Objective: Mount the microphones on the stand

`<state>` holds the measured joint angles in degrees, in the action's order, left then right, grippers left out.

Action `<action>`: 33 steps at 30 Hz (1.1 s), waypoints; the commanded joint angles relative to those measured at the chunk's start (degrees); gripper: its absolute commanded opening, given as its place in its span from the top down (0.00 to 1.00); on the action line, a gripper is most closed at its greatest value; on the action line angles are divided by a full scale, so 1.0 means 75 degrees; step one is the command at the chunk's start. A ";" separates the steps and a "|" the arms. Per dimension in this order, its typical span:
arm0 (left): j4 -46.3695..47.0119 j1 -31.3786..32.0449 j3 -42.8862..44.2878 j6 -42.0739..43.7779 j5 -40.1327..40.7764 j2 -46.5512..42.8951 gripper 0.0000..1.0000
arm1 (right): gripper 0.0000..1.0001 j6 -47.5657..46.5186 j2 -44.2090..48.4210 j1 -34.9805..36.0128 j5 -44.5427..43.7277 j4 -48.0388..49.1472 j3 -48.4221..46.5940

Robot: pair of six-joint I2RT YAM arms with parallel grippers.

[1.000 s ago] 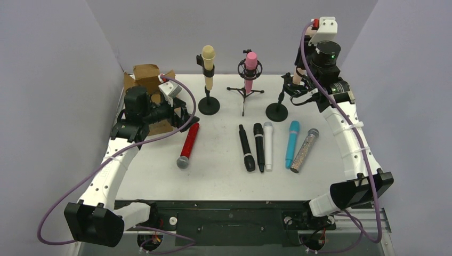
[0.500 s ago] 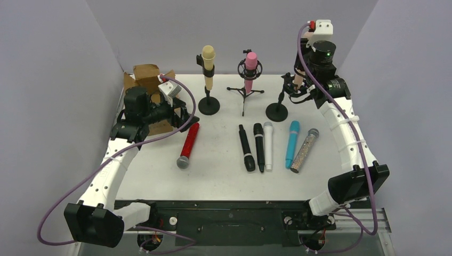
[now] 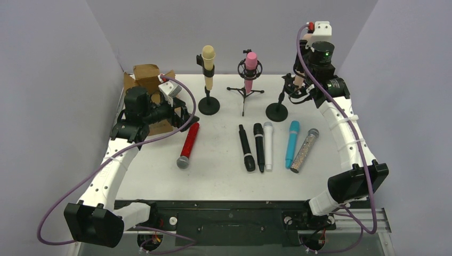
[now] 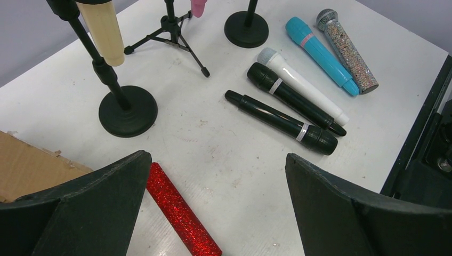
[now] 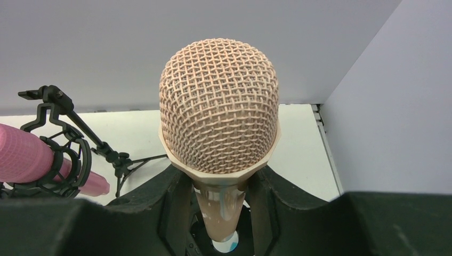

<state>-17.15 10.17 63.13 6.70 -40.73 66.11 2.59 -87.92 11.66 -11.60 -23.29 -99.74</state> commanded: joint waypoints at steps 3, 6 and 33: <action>0.0250 0.0035 0.0031 0.0093 0.0111 -0.0081 0.04 | 1.00 0.0211 -0.0190 -0.0056 -0.0117 -0.0450 -0.0191; 0.0232 0.0037 0.0037 0.0162 0.0210 -0.0075 0.04 | 1.00 0.0270 -0.0048 -0.0044 -0.0144 -0.0504 -0.0183; 0.0229 0.0051 -0.0037 0.0265 0.0468 -0.0066 0.04 | 0.88 0.0276 -0.0570 -0.0043 -0.0201 -0.0413 -0.0110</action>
<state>-16.73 10.44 62.92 8.03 -37.93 66.13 3.70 -90.59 11.64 -13.30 -25.80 -100.29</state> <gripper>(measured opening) 0.965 0.339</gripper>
